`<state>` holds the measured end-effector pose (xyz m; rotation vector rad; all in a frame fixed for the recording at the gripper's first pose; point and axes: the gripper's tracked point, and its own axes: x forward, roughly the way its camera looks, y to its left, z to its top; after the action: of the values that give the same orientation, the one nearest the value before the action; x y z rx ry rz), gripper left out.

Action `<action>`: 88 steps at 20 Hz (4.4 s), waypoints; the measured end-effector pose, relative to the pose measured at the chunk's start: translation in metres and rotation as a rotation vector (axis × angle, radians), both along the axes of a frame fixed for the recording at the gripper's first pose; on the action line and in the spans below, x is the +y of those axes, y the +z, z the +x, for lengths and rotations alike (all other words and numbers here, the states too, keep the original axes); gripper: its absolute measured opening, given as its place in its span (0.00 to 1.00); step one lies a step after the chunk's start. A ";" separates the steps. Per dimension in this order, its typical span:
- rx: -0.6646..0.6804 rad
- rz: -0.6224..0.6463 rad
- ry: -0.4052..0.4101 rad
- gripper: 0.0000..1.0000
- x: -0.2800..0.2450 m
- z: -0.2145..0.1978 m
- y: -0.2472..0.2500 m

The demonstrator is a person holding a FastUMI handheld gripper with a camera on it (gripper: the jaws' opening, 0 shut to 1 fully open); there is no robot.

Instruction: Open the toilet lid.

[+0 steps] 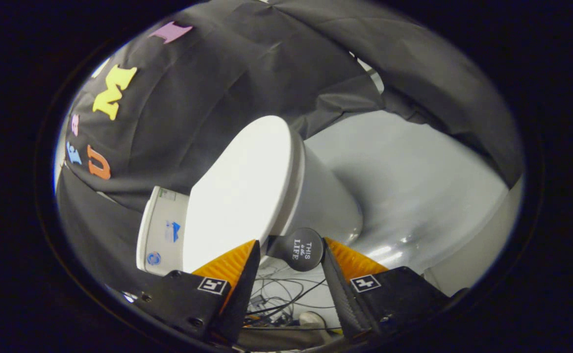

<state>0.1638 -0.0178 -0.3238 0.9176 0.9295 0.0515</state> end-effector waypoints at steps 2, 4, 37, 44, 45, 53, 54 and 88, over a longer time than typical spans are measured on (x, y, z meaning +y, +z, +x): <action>-0.002 0.067 -0.046 0.68 0.000 0.004 0.003; -0.009 0.113 -0.070 0.62 -0.002 0.004 0.004; -0.221 0.007 0.031 0.14 0.041 0.009 0.188; -0.272 -0.091 0.097 0.14 0.076 0.015 0.232; -0.275 -0.101 0.101 0.14 0.079 0.015 0.233; -0.246 -0.179 0.064 0.14 0.090 0.021 0.246; -0.248 -0.190 0.060 0.14 0.094 0.021 0.249; -0.392 -0.586 0.228 0.17 0.267 0.031 0.363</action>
<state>0.1945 0.2493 0.0395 0.2399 0.6225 0.1408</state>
